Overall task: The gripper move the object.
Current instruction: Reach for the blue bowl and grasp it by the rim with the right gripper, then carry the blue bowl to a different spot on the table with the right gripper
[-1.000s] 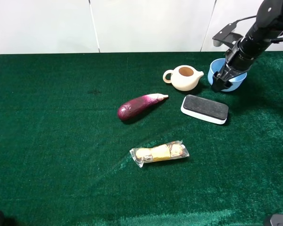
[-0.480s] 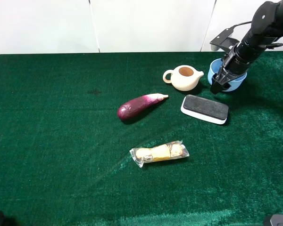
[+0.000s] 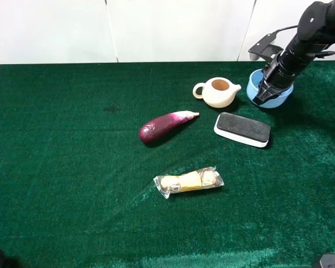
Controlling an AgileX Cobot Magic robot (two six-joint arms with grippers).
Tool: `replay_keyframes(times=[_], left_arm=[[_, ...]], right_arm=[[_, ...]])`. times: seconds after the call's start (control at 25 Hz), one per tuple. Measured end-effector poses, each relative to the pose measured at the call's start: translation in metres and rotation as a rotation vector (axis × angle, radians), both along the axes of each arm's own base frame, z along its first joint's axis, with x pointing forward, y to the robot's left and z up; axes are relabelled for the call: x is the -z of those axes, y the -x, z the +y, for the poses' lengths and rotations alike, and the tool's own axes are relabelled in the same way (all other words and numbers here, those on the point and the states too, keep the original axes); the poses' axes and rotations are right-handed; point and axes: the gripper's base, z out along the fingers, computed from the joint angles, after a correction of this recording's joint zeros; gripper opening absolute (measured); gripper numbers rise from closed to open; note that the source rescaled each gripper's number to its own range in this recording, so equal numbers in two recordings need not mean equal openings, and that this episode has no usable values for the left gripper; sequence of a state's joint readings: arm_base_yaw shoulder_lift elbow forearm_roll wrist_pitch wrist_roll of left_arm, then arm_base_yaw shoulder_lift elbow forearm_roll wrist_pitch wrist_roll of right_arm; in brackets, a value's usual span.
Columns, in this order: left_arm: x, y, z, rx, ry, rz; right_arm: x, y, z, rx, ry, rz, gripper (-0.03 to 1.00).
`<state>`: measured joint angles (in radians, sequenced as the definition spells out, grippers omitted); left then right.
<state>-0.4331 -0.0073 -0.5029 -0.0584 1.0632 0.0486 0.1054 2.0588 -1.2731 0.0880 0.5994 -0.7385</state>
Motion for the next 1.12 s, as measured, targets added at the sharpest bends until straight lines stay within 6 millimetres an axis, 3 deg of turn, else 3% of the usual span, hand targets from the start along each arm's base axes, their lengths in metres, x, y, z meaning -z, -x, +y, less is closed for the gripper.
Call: replay_keyframes(times=[0.04,0.28,0.6,0.84,1.12], left_arm=[[0.0,0.0,0.0,0.0,0.0,0.0],[0.0,0.0,0.0,0.0,0.0,0.0],[0.0,0.0,0.0,0.0,0.0,0.0],[0.0,0.0,0.0,0.0,0.0,0.0],[0.0,0.0,0.0,0.001,-0.001,-0.001]], right_arm=[[0.0,0.0,0.0,0.002,-0.001,0.001,0.0],[-0.005,-0.003,0.0,0.002,0.004,0.012,0.0],[-0.051,-0.027,0.004,0.009,0.038,-0.001,0.0],[-0.081,-0.032,0.037,-0.063,0.054,-0.006,0.0],[-0.102,-0.006,0.088,-0.113,0.046,0.045,0.0]])
